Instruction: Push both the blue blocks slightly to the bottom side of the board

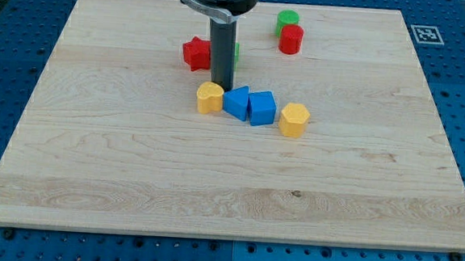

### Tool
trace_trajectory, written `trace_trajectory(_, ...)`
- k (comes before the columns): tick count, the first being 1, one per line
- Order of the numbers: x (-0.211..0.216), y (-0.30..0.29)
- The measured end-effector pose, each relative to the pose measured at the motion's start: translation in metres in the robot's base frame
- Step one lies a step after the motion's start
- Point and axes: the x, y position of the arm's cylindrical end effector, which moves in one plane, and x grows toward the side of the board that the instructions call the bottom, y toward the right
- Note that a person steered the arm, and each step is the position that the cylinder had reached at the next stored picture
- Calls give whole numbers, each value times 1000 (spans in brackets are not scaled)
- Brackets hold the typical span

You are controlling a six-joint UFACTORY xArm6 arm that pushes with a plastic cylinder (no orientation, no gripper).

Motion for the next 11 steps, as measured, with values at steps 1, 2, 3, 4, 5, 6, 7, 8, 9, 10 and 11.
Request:
trace_trajectory(1,9,0)
trace_trajectory(2,9,0)
trace_trajectory(3,-14,1)
trace_trajectory(4,-16,29)
trace_trajectory(5,9,41)
trace_trajectory(6,18,41)
trace_trajectory(7,11,41)
trace_trajectory(8,6,55)
trace_trajectory(9,19,68)
trace_trajectory(10,23,68)
trace_trajectory(11,14,68)
